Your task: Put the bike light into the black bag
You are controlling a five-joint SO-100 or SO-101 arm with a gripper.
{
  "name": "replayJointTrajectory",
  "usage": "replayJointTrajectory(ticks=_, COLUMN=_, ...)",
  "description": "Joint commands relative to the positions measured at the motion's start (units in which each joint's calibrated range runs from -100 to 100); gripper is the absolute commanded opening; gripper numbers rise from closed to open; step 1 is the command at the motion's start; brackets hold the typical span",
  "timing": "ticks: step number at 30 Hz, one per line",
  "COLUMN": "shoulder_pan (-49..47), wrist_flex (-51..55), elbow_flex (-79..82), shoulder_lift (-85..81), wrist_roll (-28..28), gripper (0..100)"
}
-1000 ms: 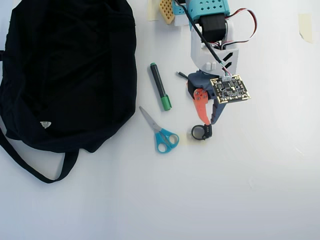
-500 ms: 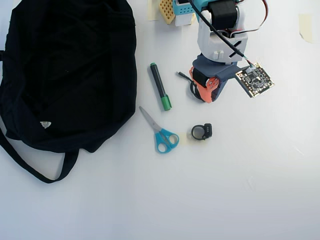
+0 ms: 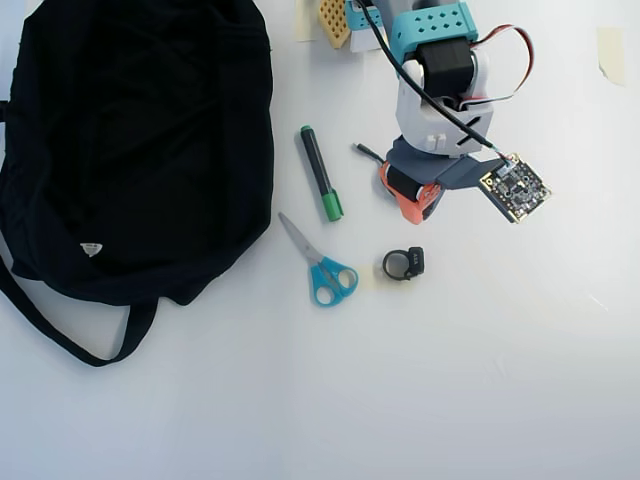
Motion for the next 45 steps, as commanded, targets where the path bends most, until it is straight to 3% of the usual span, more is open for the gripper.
replayJointTrajectory(ticks=1, shoulder_pan=-0.32, wrist_flex=1.3, elbow_flex=-11.2, shoulder_lift=6.09, wrist_roll=2.15, gripper=2)
replayJointTrajectory(ticks=13, shoulder_pan=-0.62, wrist_flex=2.59, elbow_flex=-26.38, shoulder_lift=19.04, wrist_roll=2.2, gripper=3)
replayJointTrajectory(ticks=29, shoulder_pan=0.8, wrist_flex=10.17, elbow_flex=-26.11, shoulder_lift=22.86, wrist_roll=3.25, gripper=3)
replayJointTrajectory(ticks=36, shoulder_pan=0.95, wrist_flex=9.57, elbow_flex=-26.47, shoulder_lift=22.86, wrist_roll=3.46, gripper=15)
replayJointTrajectory(ticks=45, shoulder_pan=0.58, wrist_flex=5.01, elbow_flex=-26.47, shoulder_lift=24.19, wrist_roll=6.29, gripper=16)
